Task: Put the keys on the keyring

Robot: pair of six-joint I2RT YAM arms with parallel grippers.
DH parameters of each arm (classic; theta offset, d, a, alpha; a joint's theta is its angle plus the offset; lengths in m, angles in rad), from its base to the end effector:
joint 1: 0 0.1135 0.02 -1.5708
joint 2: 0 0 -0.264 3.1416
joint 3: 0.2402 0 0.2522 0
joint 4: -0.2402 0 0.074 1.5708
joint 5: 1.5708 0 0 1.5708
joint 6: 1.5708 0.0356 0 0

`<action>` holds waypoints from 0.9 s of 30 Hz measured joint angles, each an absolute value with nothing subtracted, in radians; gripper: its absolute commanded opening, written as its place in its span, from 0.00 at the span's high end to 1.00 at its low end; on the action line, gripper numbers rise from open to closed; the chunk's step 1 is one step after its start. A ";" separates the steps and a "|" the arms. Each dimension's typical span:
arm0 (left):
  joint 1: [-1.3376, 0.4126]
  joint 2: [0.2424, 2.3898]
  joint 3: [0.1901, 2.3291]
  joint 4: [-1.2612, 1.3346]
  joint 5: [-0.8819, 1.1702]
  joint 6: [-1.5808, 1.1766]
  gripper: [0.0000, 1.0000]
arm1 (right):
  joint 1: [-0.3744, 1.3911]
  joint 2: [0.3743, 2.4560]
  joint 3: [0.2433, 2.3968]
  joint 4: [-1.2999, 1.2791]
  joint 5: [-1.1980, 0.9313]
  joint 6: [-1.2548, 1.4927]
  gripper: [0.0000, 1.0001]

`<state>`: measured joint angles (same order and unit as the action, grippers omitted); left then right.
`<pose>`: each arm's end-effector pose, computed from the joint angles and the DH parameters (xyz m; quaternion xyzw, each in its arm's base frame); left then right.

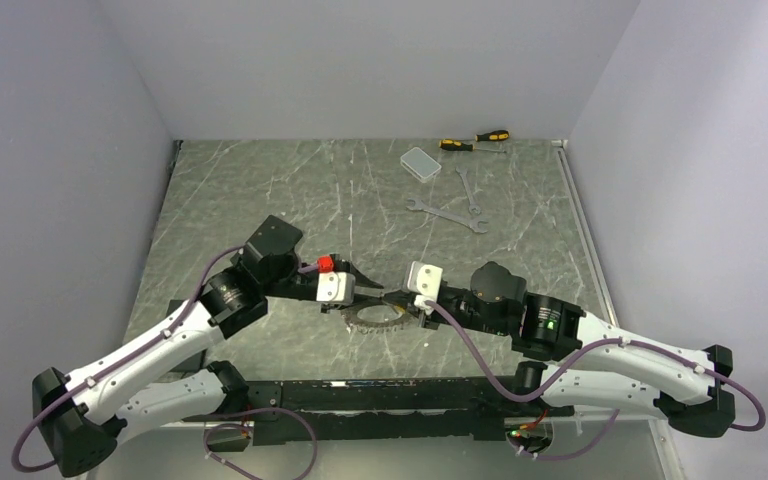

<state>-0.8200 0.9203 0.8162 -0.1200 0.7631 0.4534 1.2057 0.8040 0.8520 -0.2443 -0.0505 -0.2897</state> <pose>0.1234 -0.1683 0.3356 0.6181 0.4453 -0.3917 0.5160 0.0648 0.1745 0.3539 -0.5372 0.5557 0.2979 0.5602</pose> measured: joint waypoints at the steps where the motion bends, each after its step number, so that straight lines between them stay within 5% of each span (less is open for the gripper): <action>1: -0.820 0.924 0.818 -0.125 0.764 0.459 0.71 | 1.206 0.804 0.852 -0.247 -0.052 -0.288 1.00; 10: -0.820 0.934 0.841 -0.171 0.794 0.505 0.74 | 1.206 0.803 0.852 -0.255 -0.070 -0.283 1.00; 18: -0.812 0.972 0.876 -0.228 0.873 0.524 0.99 | 1.205 0.803 0.852 -0.262 -0.088 -0.276 1.00; 27: -0.811 0.982 0.883 -0.254 0.893 0.539 1.00 | 1.205 0.803 0.852 -0.273 -0.095 -0.269 1.00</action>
<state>-0.8112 0.9817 0.8833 -0.2543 0.8928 0.5388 1.2049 0.8032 0.8520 -0.2733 -0.0952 -0.2687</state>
